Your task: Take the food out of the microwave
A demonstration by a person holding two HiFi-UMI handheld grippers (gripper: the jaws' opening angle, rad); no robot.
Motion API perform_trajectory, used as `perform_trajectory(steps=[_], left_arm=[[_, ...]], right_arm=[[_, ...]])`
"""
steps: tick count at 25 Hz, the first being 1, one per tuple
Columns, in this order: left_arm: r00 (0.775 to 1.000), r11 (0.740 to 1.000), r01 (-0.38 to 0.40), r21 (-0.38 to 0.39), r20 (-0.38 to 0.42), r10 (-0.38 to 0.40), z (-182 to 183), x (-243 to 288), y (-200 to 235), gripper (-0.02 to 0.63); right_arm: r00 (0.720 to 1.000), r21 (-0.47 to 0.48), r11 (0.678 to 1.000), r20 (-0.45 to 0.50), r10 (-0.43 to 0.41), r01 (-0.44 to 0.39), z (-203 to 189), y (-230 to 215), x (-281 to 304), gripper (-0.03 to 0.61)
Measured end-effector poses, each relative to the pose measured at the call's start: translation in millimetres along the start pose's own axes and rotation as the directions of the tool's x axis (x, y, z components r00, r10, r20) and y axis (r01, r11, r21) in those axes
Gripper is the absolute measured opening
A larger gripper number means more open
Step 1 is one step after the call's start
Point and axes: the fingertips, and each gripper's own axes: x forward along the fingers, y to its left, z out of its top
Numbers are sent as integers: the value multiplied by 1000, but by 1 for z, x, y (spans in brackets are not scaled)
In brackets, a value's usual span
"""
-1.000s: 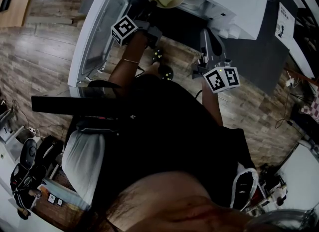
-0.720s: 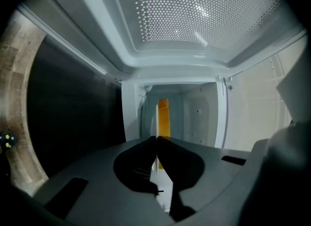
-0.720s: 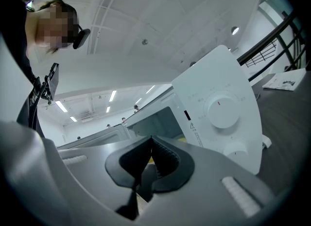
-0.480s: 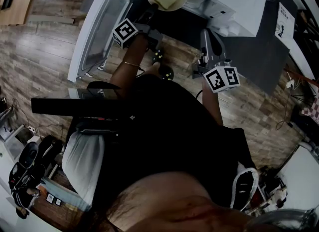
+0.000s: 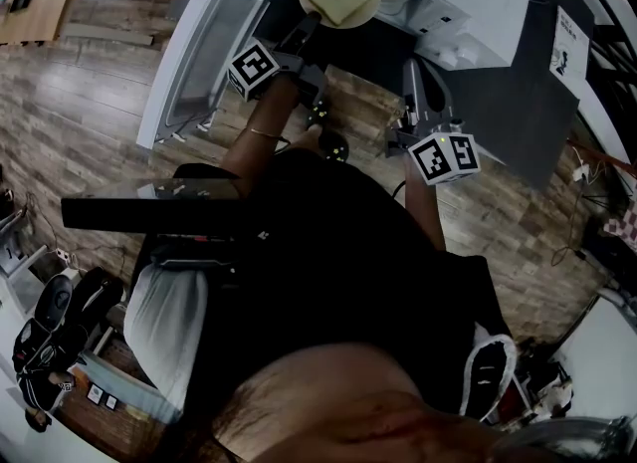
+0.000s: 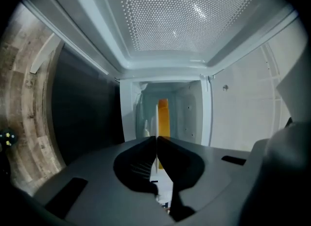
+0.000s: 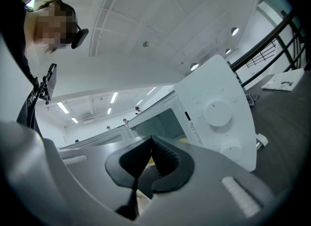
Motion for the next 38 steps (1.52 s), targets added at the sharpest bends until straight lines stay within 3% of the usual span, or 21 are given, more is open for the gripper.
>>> perform_trajectory(steps=[38], left_arm=[[998, 998, 55, 6, -10, -55, -65, -87, -35, 14]], right_arm=[[999, -12, 1000, 50, 9, -9, -6, 24, -86, 0]])
